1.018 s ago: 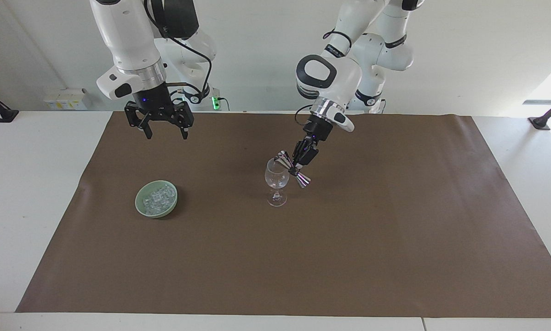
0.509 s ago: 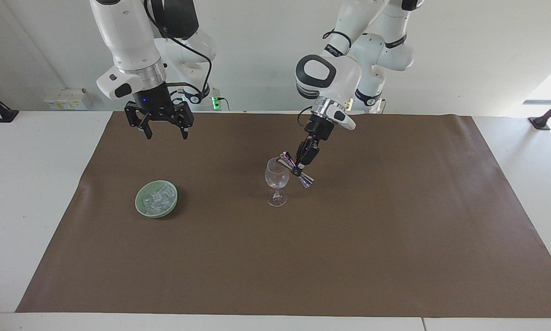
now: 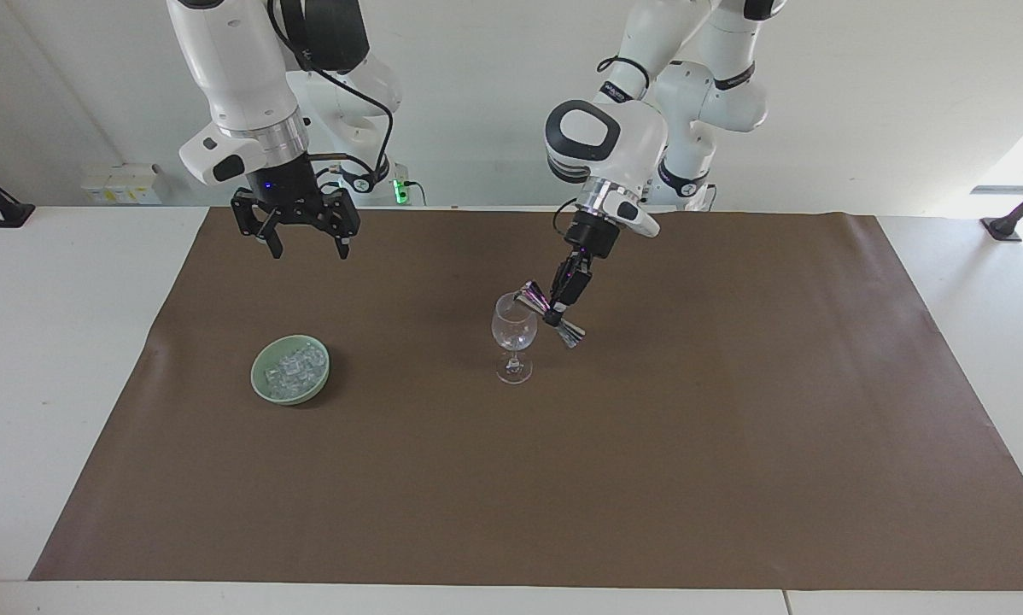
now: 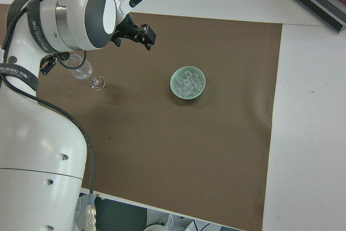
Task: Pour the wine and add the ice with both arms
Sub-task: 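Tilt the jigger over the wine glass with the left gripper to pour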
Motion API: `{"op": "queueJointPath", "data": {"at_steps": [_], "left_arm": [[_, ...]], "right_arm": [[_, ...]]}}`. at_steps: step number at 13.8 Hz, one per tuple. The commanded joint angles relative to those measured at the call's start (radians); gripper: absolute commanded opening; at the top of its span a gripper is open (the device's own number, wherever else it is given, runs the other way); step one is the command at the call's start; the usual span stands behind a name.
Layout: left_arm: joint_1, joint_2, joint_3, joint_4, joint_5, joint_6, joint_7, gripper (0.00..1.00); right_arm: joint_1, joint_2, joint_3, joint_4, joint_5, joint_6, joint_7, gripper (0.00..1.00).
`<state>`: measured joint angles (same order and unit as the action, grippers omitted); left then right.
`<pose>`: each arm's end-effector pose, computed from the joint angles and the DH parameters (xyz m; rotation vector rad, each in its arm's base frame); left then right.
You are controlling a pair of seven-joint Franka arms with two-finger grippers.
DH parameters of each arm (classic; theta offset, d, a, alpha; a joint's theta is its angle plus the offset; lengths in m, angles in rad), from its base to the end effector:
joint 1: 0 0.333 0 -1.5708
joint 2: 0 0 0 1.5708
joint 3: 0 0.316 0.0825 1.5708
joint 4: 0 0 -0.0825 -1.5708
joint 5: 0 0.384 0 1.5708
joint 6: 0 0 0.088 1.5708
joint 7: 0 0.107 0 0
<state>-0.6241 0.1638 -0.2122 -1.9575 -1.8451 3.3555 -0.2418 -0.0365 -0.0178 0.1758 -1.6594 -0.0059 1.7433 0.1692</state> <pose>0.4570 -0.3425 0.4291 1.6827 1.3962 0.3087 0.5587 0.0786 0.6079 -3.1305 0.0455 -0.1592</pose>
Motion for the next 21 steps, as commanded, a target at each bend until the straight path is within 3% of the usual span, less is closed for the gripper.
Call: {"op": "queueJointPath", "data": {"at_steps": [1, 21], "left_arm": [[-0.035, 0.036, 0.014, 0.049, 0.012, 0.056, 0.027, 0.00], [-0.049, 0.059, 0.013, 0.074, 0.049, 0.131, 0.148, 0.00]], "right_arm": [[-0.017, -0.017, 0.010, -0.022, -0.005, 0.007, -0.014, 1.00], [-0.016, -0.017, 0.010, -0.022, -0.005, 0.007, -0.014, 1.00]]}}
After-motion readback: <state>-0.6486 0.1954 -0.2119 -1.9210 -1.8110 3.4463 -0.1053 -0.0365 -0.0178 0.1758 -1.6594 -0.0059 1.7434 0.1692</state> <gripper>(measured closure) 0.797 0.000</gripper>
